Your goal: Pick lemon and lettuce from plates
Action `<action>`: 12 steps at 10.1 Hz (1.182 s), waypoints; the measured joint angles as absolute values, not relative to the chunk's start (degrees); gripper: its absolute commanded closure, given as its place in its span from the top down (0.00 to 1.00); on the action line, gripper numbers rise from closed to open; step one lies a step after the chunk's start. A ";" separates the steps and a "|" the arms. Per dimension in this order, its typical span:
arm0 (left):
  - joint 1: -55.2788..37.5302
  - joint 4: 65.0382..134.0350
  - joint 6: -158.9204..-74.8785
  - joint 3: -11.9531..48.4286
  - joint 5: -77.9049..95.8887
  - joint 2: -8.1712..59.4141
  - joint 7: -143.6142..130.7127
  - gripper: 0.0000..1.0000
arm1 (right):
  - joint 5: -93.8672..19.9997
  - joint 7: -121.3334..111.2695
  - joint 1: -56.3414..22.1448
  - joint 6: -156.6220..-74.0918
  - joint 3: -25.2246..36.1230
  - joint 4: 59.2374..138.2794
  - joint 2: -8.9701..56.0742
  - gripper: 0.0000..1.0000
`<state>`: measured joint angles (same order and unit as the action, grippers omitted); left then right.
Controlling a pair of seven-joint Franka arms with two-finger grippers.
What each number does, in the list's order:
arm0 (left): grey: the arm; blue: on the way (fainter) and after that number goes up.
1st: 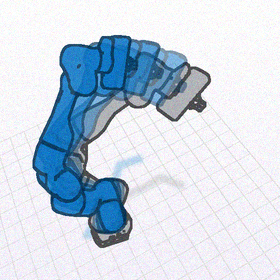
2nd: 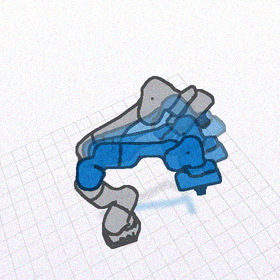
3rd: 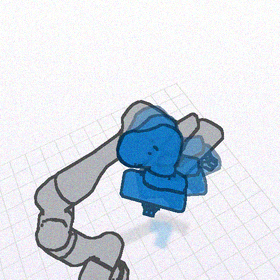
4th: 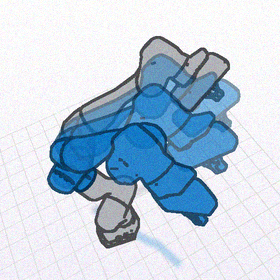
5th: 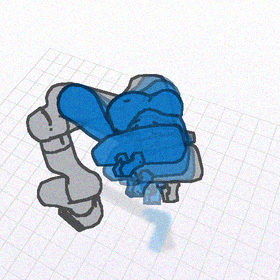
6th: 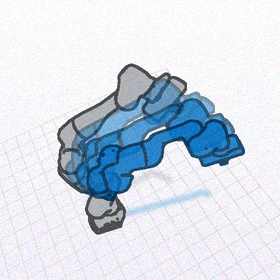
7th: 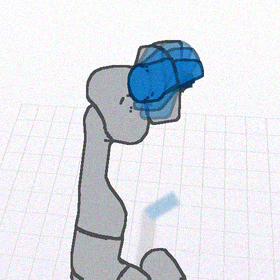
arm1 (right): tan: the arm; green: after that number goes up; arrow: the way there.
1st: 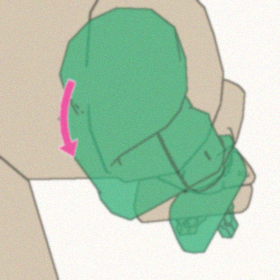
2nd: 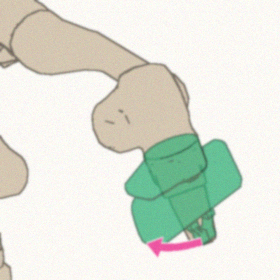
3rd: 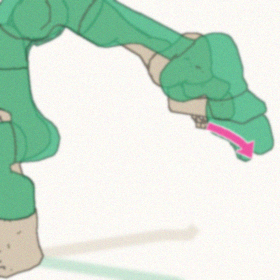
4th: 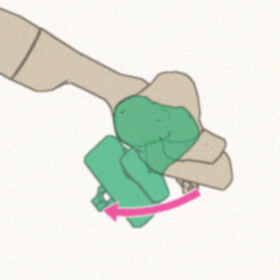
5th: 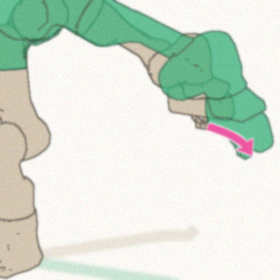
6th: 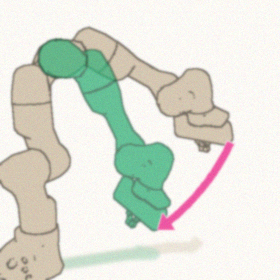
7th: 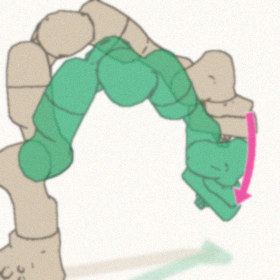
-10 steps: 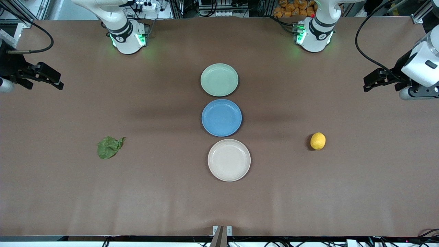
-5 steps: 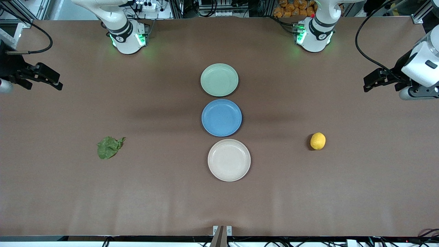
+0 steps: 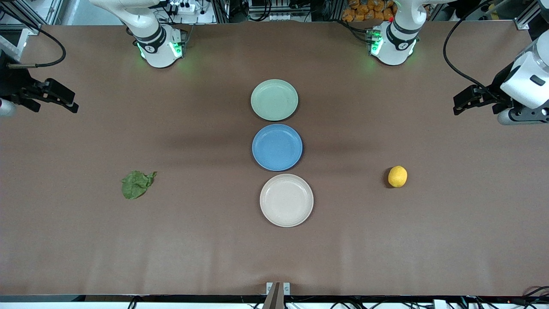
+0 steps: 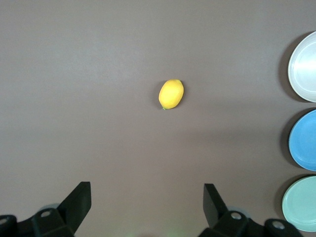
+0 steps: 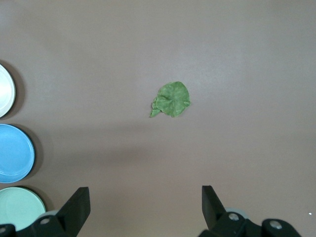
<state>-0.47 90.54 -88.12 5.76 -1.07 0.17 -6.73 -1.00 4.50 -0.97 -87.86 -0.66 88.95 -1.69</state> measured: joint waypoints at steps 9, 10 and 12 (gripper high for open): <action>-0.50 90.55 -88.10 6.09 -1.07 0.18 -8.07 1.00 | -1.00 4.49 -0.97 -87.86 -0.66 88.95 -1.66 1.00; -0.54 90.55 -88.10 6.37 -1.07 0.18 -8.36 1.00 | -1.00 4.49 -0.97 -87.87 -0.66 88.95 -1.66 1.00; -0.54 90.55 -88.09 6.47 -1.07 0.18 -8.43 1.00 | -1.00 4.49 -0.97 -87.90 -0.66 88.87 -1.66 1.00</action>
